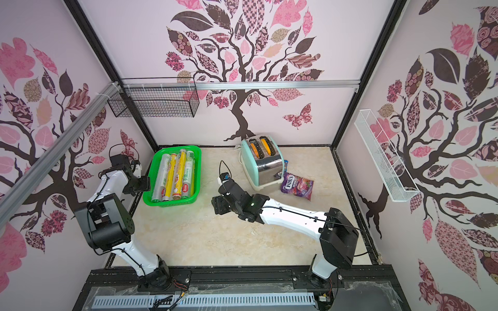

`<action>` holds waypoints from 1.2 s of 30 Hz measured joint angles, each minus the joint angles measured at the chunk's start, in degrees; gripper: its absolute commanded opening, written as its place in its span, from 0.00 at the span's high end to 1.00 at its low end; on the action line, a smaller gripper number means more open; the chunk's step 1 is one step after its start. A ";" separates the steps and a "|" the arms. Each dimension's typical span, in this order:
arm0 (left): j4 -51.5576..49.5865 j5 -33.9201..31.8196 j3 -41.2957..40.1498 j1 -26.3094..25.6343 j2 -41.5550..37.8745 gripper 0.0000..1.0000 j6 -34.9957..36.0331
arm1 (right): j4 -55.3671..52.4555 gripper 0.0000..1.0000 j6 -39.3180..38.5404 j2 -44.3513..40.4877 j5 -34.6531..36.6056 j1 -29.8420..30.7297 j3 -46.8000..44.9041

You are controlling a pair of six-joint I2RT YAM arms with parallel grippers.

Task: Put the plastic wrap into the basket
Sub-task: Move the basket to the center of the board.

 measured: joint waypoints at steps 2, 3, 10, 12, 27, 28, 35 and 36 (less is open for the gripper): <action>0.07 1.36 0.07 0.00 0.39 0.44 0.42 | -0.26 0.30 -0.02 -0.28 0.15 0.00 0.00; 0.07 1.81 0.20 0.00 0.74 0.46 0.63 | -0.35 0.30 0.00 -0.33 0.15 0.00 0.00; 1.64 4.24 -1.44 0.02 2.93 0.62 5.03 | -1.16 0.29 0.02 -0.35 0.11 0.00 0.00; 2.32 5.40 -2.43 0.20 2.84 0.72 6.32 | -1.03 0.29 0.02 -0.35 0.13 0.00 -0.02; 1.01 14.01 -5.88 -0.35 0.44 0.87 5.09 | -1.09 0.25 1.14 -3.13 0.98 0.00 -4.35; 0.96 14.05 -7.06 -0.92 -0.61 0.87 4.44 | -1.11 0.25 1.14 -3.45 1.25 0.00 -4.79; -0.04 16.87 -15.52 -6.64 -7.80 0.83 -0.31 | -2.43 0.24 0.42 -6.36 3.50 -0.15 -6.51; -0.26 17.73 -16.70 -7.50 -8.79 0.83 -0.66 | -2.51 0.24 0.22 -6.82 3.74 -0.37 -6.82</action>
